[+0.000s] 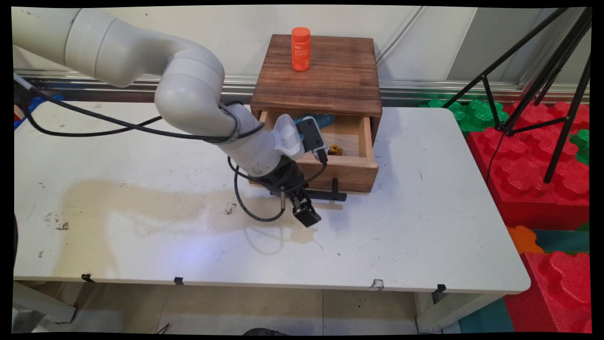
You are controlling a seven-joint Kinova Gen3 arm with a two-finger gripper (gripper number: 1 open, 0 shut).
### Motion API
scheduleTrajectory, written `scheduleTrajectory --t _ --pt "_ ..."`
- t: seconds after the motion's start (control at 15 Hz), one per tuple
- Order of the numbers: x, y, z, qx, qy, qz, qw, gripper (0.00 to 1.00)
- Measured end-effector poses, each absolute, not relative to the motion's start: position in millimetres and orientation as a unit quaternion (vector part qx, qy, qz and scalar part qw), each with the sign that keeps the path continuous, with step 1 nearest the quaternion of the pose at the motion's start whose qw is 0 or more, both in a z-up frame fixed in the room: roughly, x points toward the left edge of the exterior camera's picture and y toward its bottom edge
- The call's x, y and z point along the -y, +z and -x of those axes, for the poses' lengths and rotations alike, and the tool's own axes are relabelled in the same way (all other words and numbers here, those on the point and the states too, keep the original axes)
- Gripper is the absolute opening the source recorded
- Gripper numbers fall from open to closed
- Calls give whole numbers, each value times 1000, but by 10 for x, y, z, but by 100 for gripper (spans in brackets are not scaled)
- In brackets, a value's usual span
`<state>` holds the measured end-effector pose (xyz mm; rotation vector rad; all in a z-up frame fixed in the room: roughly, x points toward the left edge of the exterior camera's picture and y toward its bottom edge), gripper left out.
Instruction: Open the drawer
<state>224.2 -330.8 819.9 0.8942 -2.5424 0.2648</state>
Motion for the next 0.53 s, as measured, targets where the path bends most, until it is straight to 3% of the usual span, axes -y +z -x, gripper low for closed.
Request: scheduleTrajectory --t 0.53 --pt "3087 8207 -2159 919 81 -326 208 100"
